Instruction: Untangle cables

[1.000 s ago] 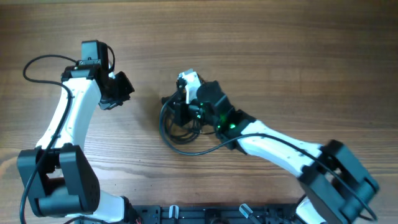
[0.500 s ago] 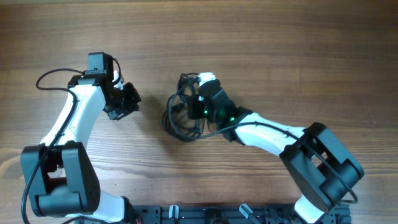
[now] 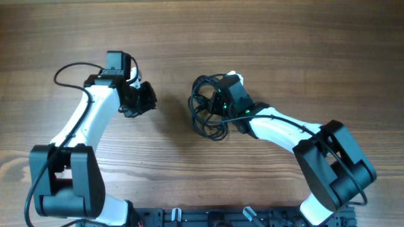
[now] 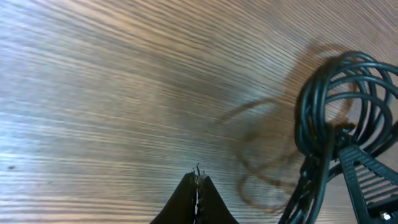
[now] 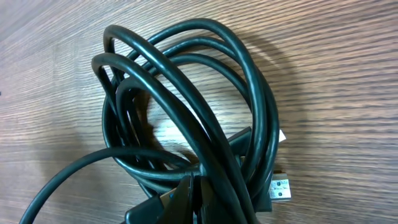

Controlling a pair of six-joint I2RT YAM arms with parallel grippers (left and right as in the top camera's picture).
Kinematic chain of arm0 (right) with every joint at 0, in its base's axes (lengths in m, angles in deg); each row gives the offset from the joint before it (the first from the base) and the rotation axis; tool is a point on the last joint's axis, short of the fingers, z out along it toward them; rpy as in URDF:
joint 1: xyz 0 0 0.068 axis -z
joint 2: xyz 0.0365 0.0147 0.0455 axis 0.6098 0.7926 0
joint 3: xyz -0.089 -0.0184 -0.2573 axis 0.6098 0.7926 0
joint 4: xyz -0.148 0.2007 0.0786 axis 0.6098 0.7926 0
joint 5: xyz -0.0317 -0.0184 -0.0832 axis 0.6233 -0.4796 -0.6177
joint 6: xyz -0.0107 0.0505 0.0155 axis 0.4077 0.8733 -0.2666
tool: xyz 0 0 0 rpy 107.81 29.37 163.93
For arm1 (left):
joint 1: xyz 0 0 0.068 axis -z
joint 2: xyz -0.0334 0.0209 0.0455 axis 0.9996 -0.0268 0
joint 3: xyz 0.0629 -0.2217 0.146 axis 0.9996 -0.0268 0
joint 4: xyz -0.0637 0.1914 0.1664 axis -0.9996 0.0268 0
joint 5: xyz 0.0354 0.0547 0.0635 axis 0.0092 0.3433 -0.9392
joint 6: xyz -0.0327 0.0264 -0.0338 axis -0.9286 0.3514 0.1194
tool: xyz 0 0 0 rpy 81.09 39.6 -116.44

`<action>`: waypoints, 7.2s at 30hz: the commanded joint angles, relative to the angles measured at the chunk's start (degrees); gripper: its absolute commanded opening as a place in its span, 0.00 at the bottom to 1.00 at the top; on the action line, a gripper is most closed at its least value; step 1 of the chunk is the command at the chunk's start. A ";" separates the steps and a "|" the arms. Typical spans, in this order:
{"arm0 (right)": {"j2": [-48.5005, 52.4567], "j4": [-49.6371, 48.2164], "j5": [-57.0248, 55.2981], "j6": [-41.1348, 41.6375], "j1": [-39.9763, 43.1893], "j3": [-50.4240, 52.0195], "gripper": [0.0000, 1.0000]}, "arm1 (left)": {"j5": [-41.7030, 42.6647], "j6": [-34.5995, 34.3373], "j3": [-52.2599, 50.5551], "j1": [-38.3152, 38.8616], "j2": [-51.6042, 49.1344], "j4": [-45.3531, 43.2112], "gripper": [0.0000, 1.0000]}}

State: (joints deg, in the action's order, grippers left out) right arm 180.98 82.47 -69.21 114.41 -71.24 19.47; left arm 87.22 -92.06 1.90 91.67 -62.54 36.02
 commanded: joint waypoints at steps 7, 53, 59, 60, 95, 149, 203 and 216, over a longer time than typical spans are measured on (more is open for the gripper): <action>-7.15 1.60 -0.13 -9.51 0.81 -3.69 0.05 | 0.83 -1.42 -0.52 2.16 -0.68 -1.77 0.06; -0.11 10.23 10.75 -14.29 -7.32 -7.93 0.25 | -2.84 -5.90 -0.52 -1.18 -0.68 -2.84 0.25; 1.53 11.34 10.78 -10.54 -7.76 -7.91 0.25 | -2.84 -5.90 -0.52 -1.18 -0.68 -2.75 0.25; 1.79 11.28 11.02 -10.45 -7.82 -7.91 0.23 | -2.84 -5.90 -0.52 -1.18 -0.68 -2.75 0.25; -0.66 21.57 17.64 -7.85 13.33 -5.92 0.08 | -2.62 -4.17 -0.52 -1.18 -0.68 -2.32 0.14; 12.63 14.91 3.21 -9.33 -6.45 -16.59 0.39 | -2.62 -2.86 -0.52 -1.18 -0.68 -3.65 0.32; 4.35 34.64 -0.76 -19.23 19.82 -12.90 0.38 | -2.40 -1.16 -0.52 -1.18 -0.68 -2.89 0.22; -8.11 42.29 6.82 -24.22 19.76 -22.47 0.99 | -2.38 -1.18 -0.52 -1.18 -0.66 -2.95 0.40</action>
State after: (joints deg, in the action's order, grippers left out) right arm 177.02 125.07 -64.45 91.37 -51.51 -1.20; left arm 84.95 -93.69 1.85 90.60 -62.54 33.24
